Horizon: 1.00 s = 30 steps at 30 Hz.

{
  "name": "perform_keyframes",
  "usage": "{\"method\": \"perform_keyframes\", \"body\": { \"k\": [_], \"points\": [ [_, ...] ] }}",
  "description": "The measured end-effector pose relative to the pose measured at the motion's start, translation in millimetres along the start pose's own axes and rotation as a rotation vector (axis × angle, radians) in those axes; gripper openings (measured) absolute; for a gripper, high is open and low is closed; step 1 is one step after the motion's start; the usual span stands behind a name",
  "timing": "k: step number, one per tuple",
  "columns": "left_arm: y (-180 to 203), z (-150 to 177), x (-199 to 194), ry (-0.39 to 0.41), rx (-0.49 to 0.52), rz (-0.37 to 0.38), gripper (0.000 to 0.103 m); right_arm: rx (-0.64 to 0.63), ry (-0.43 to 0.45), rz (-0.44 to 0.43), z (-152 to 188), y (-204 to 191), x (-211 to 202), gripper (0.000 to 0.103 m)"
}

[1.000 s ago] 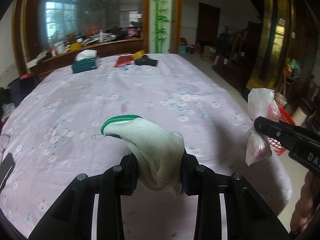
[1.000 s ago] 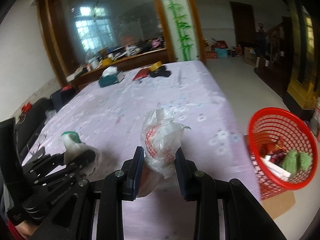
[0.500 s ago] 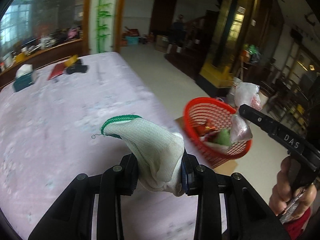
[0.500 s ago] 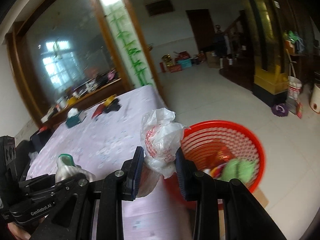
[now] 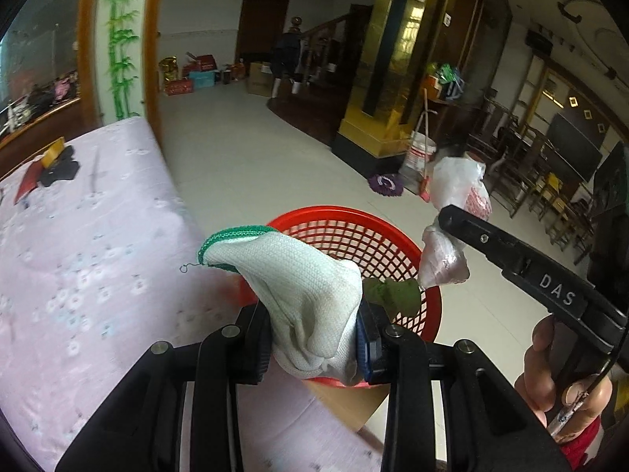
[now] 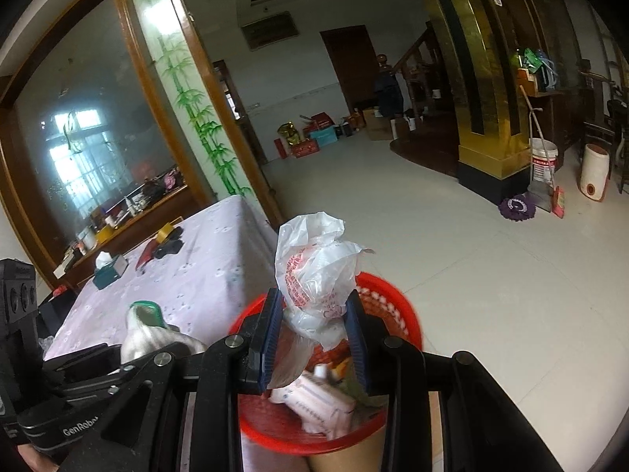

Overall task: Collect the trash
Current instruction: 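Carry both held items over the red wastebasket and open both tools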

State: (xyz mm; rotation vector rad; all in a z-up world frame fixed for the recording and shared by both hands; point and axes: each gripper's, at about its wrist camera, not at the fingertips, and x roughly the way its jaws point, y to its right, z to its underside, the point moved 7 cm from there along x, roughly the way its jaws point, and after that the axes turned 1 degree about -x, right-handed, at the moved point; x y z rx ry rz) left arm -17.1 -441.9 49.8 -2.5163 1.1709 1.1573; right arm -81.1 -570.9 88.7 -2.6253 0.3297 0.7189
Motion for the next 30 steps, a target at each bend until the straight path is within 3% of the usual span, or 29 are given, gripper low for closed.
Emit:
{"method": "perform_keyframes", "body": {
  "k": [17,20,23,30],
  "points": [
    [11,4,58,-0.061,0.041,-0.027,0.033,0.025,-0.066,-0.010,0,29,43,0.036],
    [10,5,62,-0.068,0.037,-0.020,0.041,0.039,-0.092,-0.020,4,33,52,0.037],
    [9,4,59,-0.055,0.044,-0.032,0.057,0.039,-0.112,-0.017,7,36,56,0.060],
    [4,6,41,-0.022,0.029,-0.055,0.062,0.049,-0.067,-0.002,4,37,37,0.062]
  ]
}}
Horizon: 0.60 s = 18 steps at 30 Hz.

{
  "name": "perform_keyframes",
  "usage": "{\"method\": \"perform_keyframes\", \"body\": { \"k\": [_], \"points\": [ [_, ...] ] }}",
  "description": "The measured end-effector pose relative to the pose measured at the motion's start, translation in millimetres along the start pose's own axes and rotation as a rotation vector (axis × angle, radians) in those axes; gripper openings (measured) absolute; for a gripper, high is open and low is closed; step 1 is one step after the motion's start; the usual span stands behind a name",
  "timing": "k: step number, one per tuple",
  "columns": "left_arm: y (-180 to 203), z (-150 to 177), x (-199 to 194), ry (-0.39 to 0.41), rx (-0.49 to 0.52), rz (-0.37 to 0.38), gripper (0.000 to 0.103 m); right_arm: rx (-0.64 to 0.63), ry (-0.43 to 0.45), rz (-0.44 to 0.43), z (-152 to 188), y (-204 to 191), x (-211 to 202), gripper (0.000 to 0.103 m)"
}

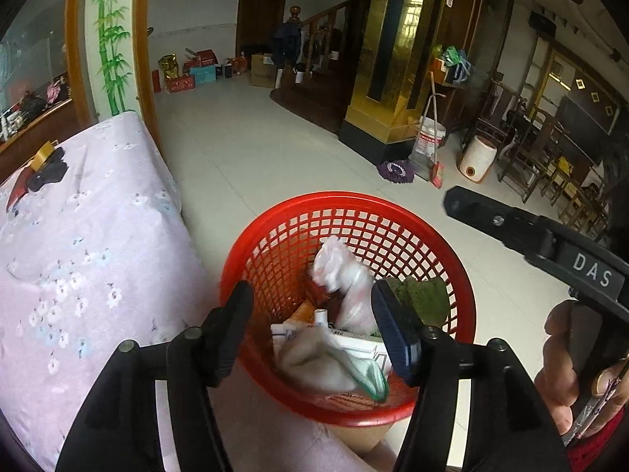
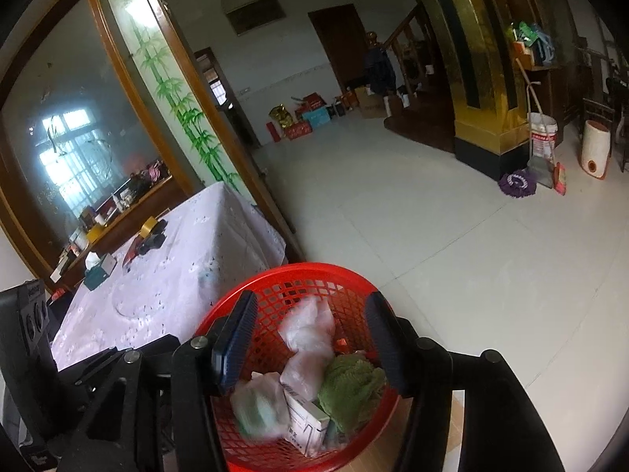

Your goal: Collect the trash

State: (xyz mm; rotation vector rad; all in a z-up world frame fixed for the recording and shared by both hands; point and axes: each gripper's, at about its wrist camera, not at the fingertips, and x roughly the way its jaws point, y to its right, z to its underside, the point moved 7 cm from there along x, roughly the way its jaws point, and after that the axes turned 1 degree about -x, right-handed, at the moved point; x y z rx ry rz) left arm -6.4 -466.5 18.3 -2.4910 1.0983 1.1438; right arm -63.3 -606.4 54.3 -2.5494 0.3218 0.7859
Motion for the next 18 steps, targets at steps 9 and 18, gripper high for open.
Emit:
{"method": "perform_keyframes", "body": {
  "k": [9,18],
  "points": [
    [-19,21,-55,0.108,0.018,-0.114,0.081,-0.045,0.081,0.171,14,-11,-44,0.089],
    [-50,73,-115,0.201,0.048,-0.246,0.094,-0.145,0.140,0.364,59,-47,-82,0.103]
  ]
}}
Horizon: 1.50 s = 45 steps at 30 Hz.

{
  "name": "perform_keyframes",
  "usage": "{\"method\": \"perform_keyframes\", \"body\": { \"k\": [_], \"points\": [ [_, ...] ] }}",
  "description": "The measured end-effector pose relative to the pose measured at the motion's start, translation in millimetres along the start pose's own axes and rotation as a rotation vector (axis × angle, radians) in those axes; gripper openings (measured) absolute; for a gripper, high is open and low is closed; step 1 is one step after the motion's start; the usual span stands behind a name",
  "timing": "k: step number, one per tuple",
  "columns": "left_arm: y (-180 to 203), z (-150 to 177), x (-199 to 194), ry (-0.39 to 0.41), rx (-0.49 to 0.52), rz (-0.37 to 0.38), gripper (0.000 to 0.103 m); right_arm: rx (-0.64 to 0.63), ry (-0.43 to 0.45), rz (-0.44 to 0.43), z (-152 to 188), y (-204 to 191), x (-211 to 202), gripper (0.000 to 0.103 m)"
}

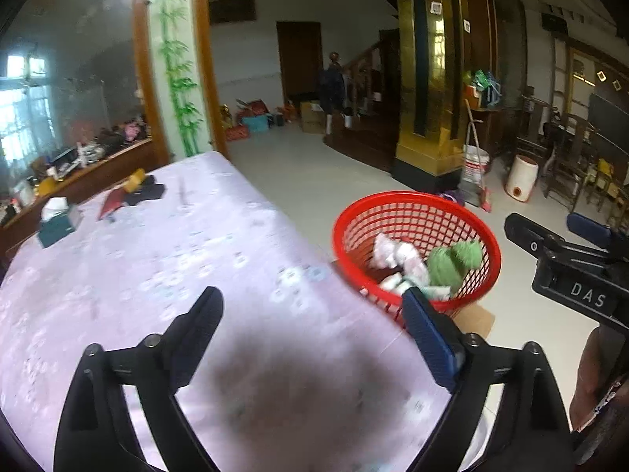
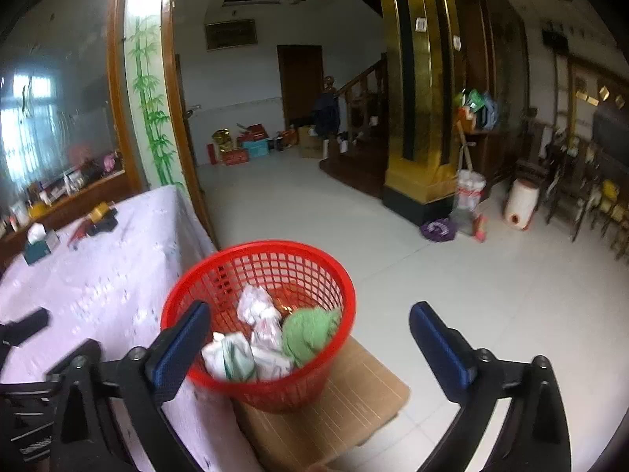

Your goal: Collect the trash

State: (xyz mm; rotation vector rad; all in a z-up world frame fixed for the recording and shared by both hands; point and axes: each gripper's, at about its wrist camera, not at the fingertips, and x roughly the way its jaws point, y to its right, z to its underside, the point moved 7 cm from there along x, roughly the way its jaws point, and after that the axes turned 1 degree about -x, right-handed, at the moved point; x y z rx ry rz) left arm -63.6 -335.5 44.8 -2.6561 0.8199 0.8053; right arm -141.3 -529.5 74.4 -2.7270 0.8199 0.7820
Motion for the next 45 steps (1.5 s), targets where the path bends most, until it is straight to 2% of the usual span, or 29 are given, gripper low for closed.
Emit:
{"method": "perform_keyframes", "body": {
  "k": [4,7,11,15,22,29,45],
  "points": [
    [-21,19,-18,0.013,-0.020,-0.056,0.096,-0.037,0.024,0.033,21,-13,-23,0.103],
    [-35,34,-27,-0.007,-0.046,-0.074,0.097,-0.102,0.023,0.034,37,-31,-34,0.103],
    [-50,50,-35,-0.020,-0.059,-0.131,0.098,-0.185,0.004,0.021,51,-52,-39,0.103],
    [-57,59,-45,-0.023,-0.064,-0.152,0.098,-0.203,0.005,0.000,55,-62,-45,0.103],
    [-62,59,-53,-0.009,-0.081,-0.153,0.098,-0.211,0.021,0.005,52,-65,-52,0.103],
    [-62,59,-53,-0.003,-0.059,-0.215,0.098,-0.209,0.017,0.005,52,-66,-52,0.103],
    [-63,64,-48,-0.026,-0.065,-0.217,0.098,-0.205,0.008,0.001,54,-67,-52,0.103]
  ]
}}
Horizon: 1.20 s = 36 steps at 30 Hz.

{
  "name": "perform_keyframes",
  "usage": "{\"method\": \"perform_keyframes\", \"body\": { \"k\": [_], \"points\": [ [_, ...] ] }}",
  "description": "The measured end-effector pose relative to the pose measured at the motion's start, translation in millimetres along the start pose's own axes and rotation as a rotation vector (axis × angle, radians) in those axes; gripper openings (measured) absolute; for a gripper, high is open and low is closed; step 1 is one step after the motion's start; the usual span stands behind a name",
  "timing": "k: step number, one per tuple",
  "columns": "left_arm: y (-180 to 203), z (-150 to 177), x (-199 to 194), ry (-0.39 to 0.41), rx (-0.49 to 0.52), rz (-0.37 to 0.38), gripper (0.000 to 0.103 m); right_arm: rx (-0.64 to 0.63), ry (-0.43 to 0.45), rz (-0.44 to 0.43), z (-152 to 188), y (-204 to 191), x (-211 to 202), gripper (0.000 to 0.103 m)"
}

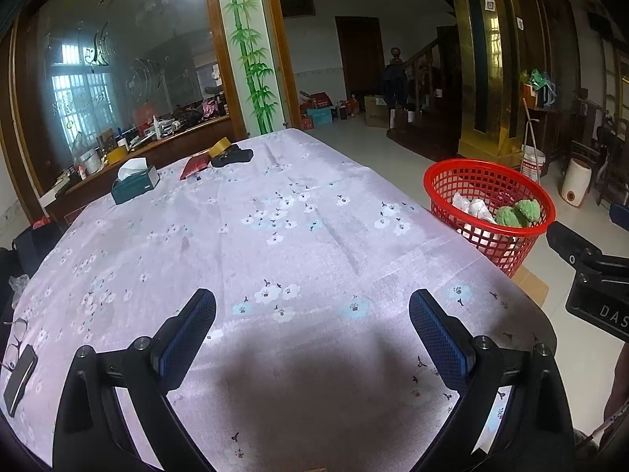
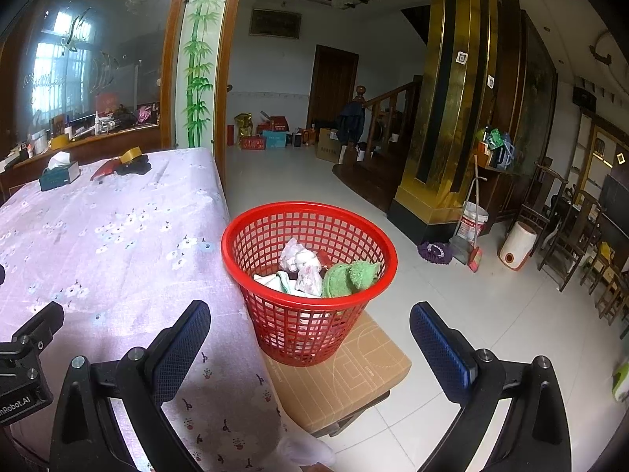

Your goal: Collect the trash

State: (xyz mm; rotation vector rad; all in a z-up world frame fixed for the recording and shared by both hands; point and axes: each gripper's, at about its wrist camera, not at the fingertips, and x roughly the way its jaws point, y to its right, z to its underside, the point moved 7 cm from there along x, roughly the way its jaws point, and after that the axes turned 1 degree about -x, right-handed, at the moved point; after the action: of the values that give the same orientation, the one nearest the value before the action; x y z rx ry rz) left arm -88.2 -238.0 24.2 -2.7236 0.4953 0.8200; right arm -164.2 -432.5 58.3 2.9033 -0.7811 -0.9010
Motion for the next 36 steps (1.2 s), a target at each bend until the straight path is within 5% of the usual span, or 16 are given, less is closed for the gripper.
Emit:
{"method": "perform_keyframes", "body": {
  "k": [36],
  "points": [
    [-2,6,1,-0.004,-0.009,0.001,0.098,-0.005,-0.024,-0.019,5,-4,12,0.103]
  ]
}}
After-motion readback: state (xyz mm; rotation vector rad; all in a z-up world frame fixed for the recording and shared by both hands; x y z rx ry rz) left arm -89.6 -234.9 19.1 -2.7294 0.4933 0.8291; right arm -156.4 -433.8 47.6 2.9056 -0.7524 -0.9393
